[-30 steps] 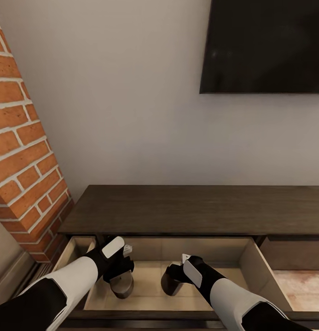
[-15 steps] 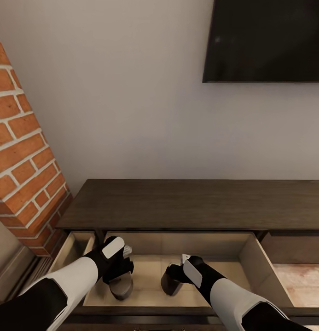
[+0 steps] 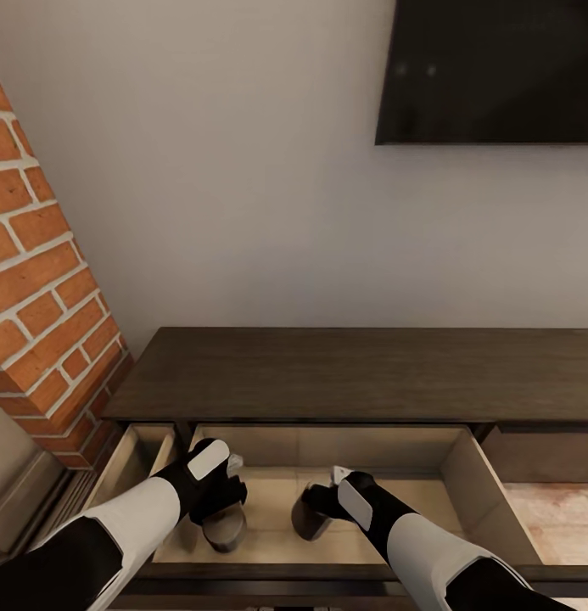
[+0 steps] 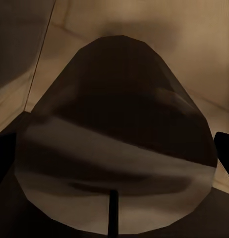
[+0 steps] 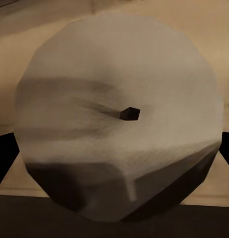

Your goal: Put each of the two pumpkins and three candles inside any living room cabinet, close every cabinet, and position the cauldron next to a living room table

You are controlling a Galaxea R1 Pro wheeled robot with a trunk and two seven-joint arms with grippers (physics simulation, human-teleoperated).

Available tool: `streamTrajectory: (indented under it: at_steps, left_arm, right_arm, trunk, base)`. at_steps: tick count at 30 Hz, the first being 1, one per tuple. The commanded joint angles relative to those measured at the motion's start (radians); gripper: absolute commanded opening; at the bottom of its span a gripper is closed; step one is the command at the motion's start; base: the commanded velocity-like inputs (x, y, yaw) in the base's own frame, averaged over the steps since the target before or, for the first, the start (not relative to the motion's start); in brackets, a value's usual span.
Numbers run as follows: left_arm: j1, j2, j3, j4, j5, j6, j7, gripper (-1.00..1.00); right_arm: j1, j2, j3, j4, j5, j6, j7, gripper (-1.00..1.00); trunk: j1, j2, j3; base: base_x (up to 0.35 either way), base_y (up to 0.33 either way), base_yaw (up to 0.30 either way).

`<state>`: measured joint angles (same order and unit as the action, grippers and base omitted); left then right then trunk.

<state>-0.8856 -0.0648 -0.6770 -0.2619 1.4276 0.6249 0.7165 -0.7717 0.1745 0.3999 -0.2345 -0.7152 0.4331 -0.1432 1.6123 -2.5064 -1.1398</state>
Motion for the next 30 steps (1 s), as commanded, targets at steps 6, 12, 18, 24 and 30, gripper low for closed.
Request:
streamTrajectory:
  at_steps: [6,12,18,24,30]
  left_arm:
    - [0.0,0.0,-0.001,0.0,-0.002,-0.036,-0.015,-1.0]
    - [0.0,0.0,-0.002,0.0,-0.002,-0.071,-0.021,-1.0]
    - [0.0,-0.001,-0.005,0.0,-0.002,-0.077,-0.022,-1.0]
    - [-0.001,-0.001,-0.006,0.0,-0.002,-0.077,-0.023,-1.0]
    - [0.0,-0.001,-0.006,0.0,-0.002,-0.078,-0.023,-1.0]
  right_arm:
    - [0.0,0.0,0.0,0.0,0.0,-0.002,0.005,-1.0]
    - [0.0,0.0,0.0,0.0,0.0,-0.002,0.005,-1.0]
    - [0.0,0.0,0.0,0.0,0.0,-0.001,0.005,-1.0]
    - [0.0,0.0,0.0,0.0,0.0,-0.001,0.005,-1.0]
    - [0.0,0.0,0.0,0.0,0.0,-0.001,0.005,-1.0]
  trunk:
    - [0.0,0.0,-0.006]
    - [0.0,0.0,-0.015]
    - [0.0,0.0,-0.025]
    - [0.0,0.0,-0.034]
    - [0.0,0.0,-0.044]
  base:
    - [0.0,0.0,0.0]
    - [0.0,0.0,0.0]
    - [0.0,0.0,0.0]
    - [0.0,0.0,0.0]
    - [0.0,0.0,0.0]
